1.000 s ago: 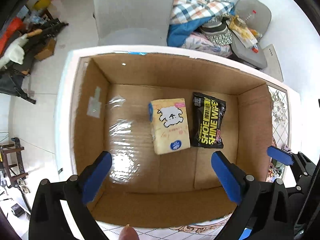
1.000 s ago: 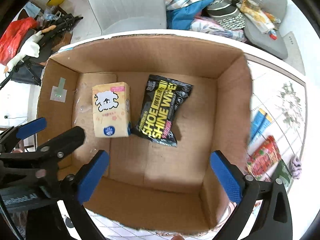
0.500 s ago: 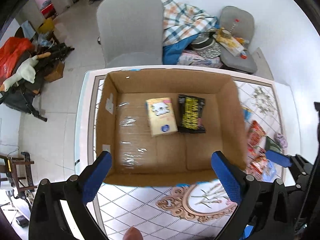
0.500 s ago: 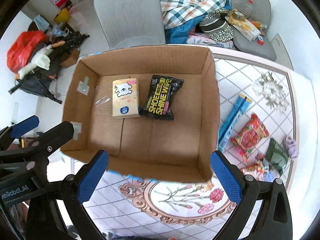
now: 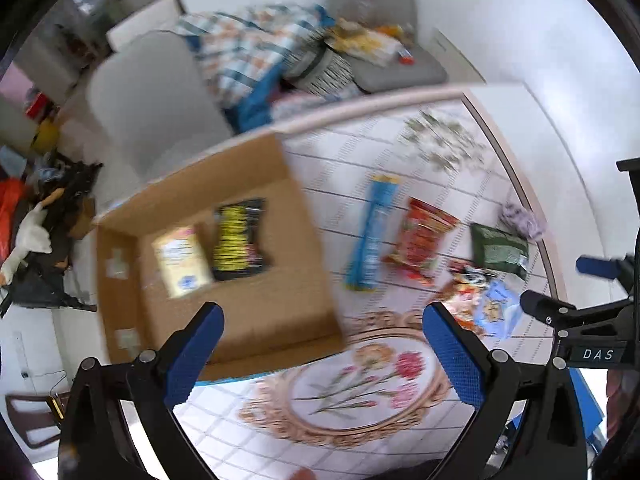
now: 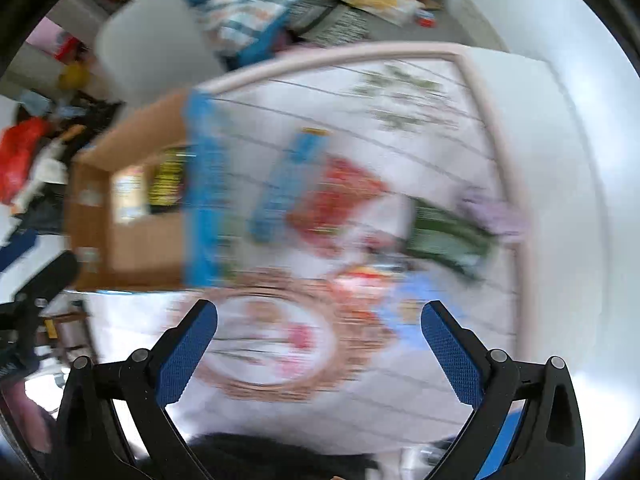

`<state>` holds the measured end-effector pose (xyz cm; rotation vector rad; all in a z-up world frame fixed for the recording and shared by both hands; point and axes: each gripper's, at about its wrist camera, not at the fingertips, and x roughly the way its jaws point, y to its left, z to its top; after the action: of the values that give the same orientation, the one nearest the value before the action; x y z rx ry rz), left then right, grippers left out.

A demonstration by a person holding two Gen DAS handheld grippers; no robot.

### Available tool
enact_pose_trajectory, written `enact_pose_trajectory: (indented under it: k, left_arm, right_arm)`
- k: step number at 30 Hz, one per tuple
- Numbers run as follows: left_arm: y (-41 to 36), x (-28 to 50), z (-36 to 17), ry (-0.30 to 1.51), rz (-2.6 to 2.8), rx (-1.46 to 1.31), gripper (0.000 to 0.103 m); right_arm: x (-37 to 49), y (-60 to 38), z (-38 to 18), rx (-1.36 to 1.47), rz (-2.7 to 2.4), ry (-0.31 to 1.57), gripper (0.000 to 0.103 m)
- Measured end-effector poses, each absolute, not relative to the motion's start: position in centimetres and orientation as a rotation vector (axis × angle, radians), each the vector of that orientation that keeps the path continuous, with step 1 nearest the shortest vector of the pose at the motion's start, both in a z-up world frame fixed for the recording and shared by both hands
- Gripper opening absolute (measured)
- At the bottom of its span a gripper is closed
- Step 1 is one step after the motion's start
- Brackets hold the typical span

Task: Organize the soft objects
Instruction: 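Grasp the red snack bag with the left tool while the right tool grasps the green pack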

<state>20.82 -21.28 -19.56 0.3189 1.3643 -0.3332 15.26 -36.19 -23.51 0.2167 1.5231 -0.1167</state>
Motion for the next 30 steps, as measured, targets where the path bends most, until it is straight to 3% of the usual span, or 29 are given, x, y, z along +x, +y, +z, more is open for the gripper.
enact_pose_trajectory:
  k: [8, 21, 23, 24, 25, 30]
  left_arm:
    - [-33.1, 22.9, -29.8, 1.525, -0.403, 0.522, 0.102]
    - [-35.6, 25.8, -38.8, 1.685, -0.406, 0.635, 0.102]
    - [-35.9, 25.8, -39.4, 1.696, -0.412, 0.636, 0.102]
    - [-36.2, 25.8, -39.6, 1.702, -0.420, 0.635, 0.102]
    - [-36.3, 25.7, -39.8, 1.707, -0.426, 0.636, 0.102]
    - [-37.2, 25.5, -40.9, 1.730, -0.429, 0.636, 0.102]
  right_arm:
    - [16.9, -44.2, -32.3, -0.029, -0.026, 1.715, 0.103]
    - [20.6, -44.8, -42.4, -0.312, 0.222, 1.888, 0.098]
    - [20.7, -45.0, -42.9, -0.298, 0.230, 1.897, 0.091]
    - [20.6, -45.3, -43.2, -0.297, 0.218, 1.907, 0.076]
    - [20.5, -45.4, -43.4, -0.311, 0.204, 1.906, 0.071]
    - [20.8, -49.5, -43.4, -0.049, 0.021, 1.930, 0.060]
